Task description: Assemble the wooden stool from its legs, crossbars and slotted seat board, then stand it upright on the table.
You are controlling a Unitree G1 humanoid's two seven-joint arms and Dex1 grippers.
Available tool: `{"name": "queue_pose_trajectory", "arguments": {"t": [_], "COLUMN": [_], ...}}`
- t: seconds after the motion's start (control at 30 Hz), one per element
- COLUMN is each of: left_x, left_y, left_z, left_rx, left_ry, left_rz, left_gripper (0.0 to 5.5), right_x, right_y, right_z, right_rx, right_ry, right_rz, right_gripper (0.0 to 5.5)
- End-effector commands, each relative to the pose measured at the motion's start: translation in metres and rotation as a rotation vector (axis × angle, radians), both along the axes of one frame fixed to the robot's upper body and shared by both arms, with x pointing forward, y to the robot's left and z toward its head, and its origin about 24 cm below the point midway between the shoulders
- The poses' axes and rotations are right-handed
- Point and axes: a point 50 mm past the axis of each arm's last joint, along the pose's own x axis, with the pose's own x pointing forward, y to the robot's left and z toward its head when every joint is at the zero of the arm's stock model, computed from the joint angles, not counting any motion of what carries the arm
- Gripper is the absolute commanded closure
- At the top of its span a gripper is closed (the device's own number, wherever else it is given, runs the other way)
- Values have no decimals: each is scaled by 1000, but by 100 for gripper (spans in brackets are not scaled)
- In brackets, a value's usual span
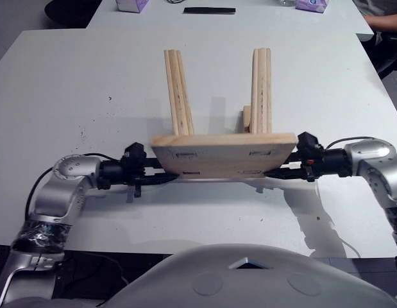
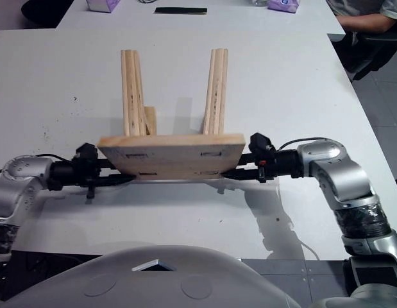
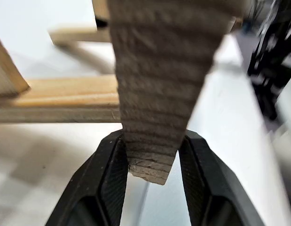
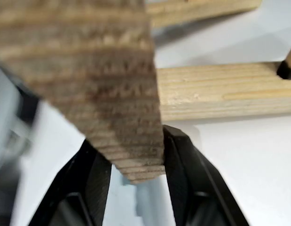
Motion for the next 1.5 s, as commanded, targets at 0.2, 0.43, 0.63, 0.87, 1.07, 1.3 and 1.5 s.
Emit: {"name": "queue_pose_trajectory", "arguments": {"t": [0.2,0.43,0.63,0.87,1.07,1.3,1.5], "left_x": [42,58,69,77,72,67,66], "left_y": [-37,-32,-38,-49,-51,-56,-55], "left_z": [142,139,128,99,78,59,66], "left_rx": [-1337,-1533,-1533,-1385,-1280,-1175,-1203], "left_ry": [262,561,749,889,913,810,744], "left_rz": [610,944,1106,1307,1399,1381,1334], "left_gripper": [400,400,406,419,419,384,297], "right_x": [36,40,66,83,75,71,71], "right_y": [36,40,41,66,74,72,72], "right_z": [181,193,173,130,93,63,66], "right_rx": [1304,1614,1574,1291,1157,1017,1034], "right_ry": [14,221,446,584,658,568,490], "right_rz": [-275,-615,-915,-1240,-1370,-1453,-1415], "right_gripper": [398,398,399,404,404,364,280]}}
